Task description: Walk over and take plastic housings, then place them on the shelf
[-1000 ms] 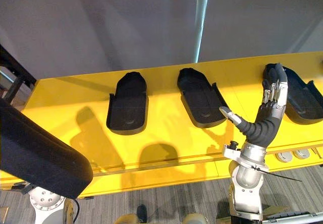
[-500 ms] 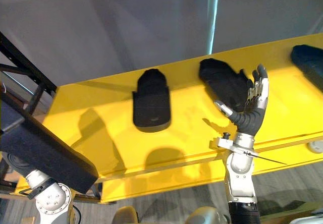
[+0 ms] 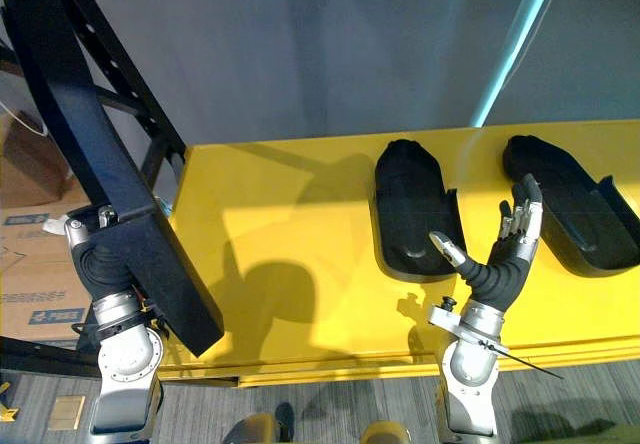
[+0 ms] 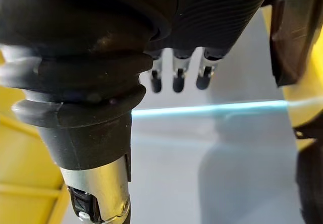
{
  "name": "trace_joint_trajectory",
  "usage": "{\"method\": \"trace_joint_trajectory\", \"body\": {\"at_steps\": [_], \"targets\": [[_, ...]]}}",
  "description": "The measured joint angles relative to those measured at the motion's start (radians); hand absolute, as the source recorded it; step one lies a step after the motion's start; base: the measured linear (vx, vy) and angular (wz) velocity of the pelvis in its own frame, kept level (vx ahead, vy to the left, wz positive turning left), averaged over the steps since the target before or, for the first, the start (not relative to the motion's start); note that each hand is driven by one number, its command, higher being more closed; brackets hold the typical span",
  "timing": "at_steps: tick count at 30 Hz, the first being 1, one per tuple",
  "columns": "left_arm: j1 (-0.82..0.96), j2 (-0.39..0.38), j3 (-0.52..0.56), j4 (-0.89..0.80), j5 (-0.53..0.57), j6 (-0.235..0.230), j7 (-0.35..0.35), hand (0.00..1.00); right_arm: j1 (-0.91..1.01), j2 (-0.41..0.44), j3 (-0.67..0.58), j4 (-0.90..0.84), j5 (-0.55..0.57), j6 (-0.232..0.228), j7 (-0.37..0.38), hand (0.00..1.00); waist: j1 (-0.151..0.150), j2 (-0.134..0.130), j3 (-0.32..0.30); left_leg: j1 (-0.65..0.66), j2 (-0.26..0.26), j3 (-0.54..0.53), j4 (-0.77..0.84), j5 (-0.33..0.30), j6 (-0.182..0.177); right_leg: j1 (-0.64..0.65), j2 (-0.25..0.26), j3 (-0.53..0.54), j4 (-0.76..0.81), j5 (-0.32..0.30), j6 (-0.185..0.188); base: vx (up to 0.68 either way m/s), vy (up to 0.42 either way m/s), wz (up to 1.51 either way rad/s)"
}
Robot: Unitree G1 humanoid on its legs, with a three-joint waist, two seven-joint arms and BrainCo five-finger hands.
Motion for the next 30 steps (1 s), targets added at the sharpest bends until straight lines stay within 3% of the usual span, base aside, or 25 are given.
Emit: {"method": "trace_joint_trajectory", "body": {"at_steps": [3, 6, 8, 14, 15, 17, 24, 26, 30], "targets": [[-0.001, 0.014, 0.009, -0.037, 0.028, 0.006, -0.002, 1.00, -0.048, -0.048, 0.001, -0.070, 0.002, 0.006, 0.020, 0.00, 0.007, 0.010, -0.007, 0.023, 0.019, 0.021, -0.076, 0.038, -0.012, -0.026, 0.015, 0.030, -0.002, 0.020, -0.025, -0.03, -0.030, -0.19], [-0.014, 0.048, 0.018, -0.042, 0.049, 0.077, -0.039, 1.00, -0.083, -0.082, 0.002, -0.108, 0.006, 0.034, 0.050, 0.00, 0.002, 0.011, -0.007, 0.053, 0.027, 0.036, -0.134, 0.066, -0.018, -0.032, 0.024, 0.048, -0.012, 0.033, -0.026, -0.03, -0.018, -0.22], [-0.034, 0.079, 0.019, -0.030, 0.066, 0.143, -0.062, 1.00, -0.082, -0.091, 0.002, -0.110, 0.018, 0.048, 0.067, 0.00, -0.001, 0.012, -0.007, 0.071, 0.027, 0.055, -0.160, 0.082, -0.018, -0.033, 0.025, 0.064, -0.015, 0.039, -0.027, -0.04, 0.002, -0.17], [-0.185, 0.207, -0.002, 0.177, 0.196, 0.476, -0.193, 1.00, -0.071, -0.111, 0.003, -0.140, 0.068, 0.108, 0.108, 0.00, -0.027, 0.016, -0.007, 0.087, 0.016, 0.071, -0.218, 0.126, -0.007, -0.035, 0.020, 0.069, -0.044, 0.064, -0.024, -0.08, 0.018, -0.06], [-0.189, 0.210, -0.004, 0.184, 0.196, 0.485, -0.200, 1.00, -0.070, -0.112, 0.003, -0.143, 0.072, 0.109, 0.110, 0.00, -0.027, 0.017, -0.007, 0.088, 0.014, 0.072, -0.220, 0.128, -0.006, -0.035, 0.020, 0.069, -0.045, 0.064, -0.024, -0.06, 0.006, -0.01], [-0.214, 0.212, -0.011, 0.233, 0.202, 0.563, -0.243, 1.00, -0.067, -0.119, 0.005, -0.146, 0.077, 0.120, 0.114, 0.00, -0.042, 0.024, -0.002, 0.088, 0.001, 0.074, -0.234, 0.142, 0.001, -0.036, 0.012, 0.069, -0.053, 0.066, -0.021, -0.10, 0.023, 0.02], [-0.354, 0.272, -0.033, 0.374, 0.203, 0.673, -0.317, 1.00, -0.047, -0.123, 0.004, -0.146, 0.076, 0.122, 0.123, 0.00, -0.054, 0.039, 0.009, 0.105, -0.001, 0.085, -0.307, 0.193, -0.001, -0.051, 0.015, 0.078, -0.054, 0.068, -0.017, -0.07, 0.008, -0.03], [-0.389, 0.290, -0.045, 0.429, 0.203, 0.703, -0.358, 1.00, -0.047, -0.137, 0.004, -0.146, 0.077, 0.124, 0.130, 0.00, -0.070, 0.048, 0.014, 0.108, 0.000, 0.091, -0.308, 0.195, -0.001, -0.051, 0.015, 0.087, -0.054, 0.071, -0.012, -0.03, 0.004, -0.07], [-0.411, 0.291, -0.052, 0.497, 0.200, 0.713, -0.401, 1.00, -0.047, -0.152, 0.002, -0.146, 0.079, 0.129, 0.137, 0.00, -0.081, 0.059, 0.020, 0.112, 0.000, 0.110, -0.309, 0.195, -0.001, -0.057, 0.016, 0.102, -0.055, 0.075, -0.006, -0.01, 0.010, -0.13]]}}
